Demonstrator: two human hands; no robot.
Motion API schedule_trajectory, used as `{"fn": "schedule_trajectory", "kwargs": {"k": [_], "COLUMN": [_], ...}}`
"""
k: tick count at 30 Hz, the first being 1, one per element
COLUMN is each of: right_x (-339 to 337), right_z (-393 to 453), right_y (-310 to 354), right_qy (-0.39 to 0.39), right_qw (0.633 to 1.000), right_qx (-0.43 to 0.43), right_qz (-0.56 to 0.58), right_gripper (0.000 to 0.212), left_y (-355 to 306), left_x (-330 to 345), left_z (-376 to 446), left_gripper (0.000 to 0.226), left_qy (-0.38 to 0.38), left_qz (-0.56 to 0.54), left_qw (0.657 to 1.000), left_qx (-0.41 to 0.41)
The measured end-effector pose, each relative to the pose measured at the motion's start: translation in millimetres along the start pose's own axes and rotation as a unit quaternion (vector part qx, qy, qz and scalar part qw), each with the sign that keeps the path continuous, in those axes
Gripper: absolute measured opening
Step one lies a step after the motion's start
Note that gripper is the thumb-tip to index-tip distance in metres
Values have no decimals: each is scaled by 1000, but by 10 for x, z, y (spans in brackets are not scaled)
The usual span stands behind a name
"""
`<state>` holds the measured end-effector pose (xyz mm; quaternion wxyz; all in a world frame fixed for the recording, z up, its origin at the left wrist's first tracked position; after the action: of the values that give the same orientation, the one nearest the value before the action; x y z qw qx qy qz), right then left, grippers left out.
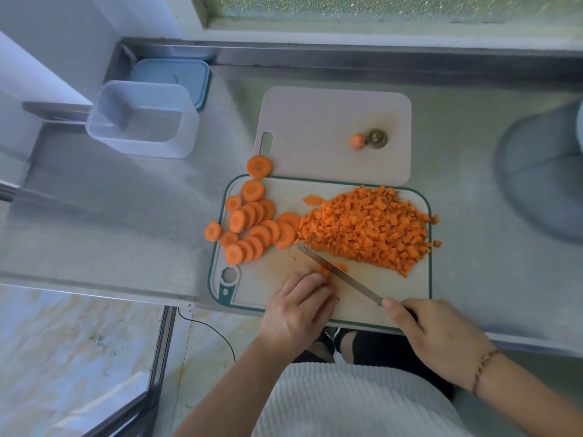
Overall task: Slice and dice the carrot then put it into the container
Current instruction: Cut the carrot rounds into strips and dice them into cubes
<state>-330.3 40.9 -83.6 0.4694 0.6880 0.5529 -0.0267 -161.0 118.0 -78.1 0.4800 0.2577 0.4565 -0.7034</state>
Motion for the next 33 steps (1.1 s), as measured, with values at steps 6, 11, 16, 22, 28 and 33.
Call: {"fn": "schedule_trajectory", "kwargs": {"k": [6,11,16,22,28,33], "right_x": [-54,-9,112,95,210,47], "right_z": [-84,-173,-120,-55,-51,38], "right_y": [6,-12,44,96,160,217], "right_qy": [-20,-6,28,12,41,14], "right_qw": [999,999,997,995,991,990], "right_qx": [-23,-18,6,7,11,-6], "right_qz": [-15,-31,-72,-102,-126,-141], "right_gripper": [77,81,77,73,68,66], "left_y": [56,80,106,101,110,104], "left_x": [35,24,-4,-4,-24,5], "left_z": [19,-20,-19,-39,-37,-29], "left_gripper": [7,9,11,9,7,5], "left_qy": [-5,-16,-31,-32,-43,-31], "left_qz": [-9,-7,-18,-22,-13,-20], "left_qw": [1000,1000,999,999,999,999], "left_qx": [-22,-10,-21,-17,-16,-18]}}
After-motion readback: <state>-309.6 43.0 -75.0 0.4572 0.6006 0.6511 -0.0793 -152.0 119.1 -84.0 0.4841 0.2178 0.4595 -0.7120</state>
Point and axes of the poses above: each hand's wrist, its own z-axis towards the middle knuckle, its own x-axis out of the palm, y = z × x, the point moved 10 cm from there along z, towards the middle knuckle, and after that the axes turned 13 degrees about z, right-handed, at the moved point
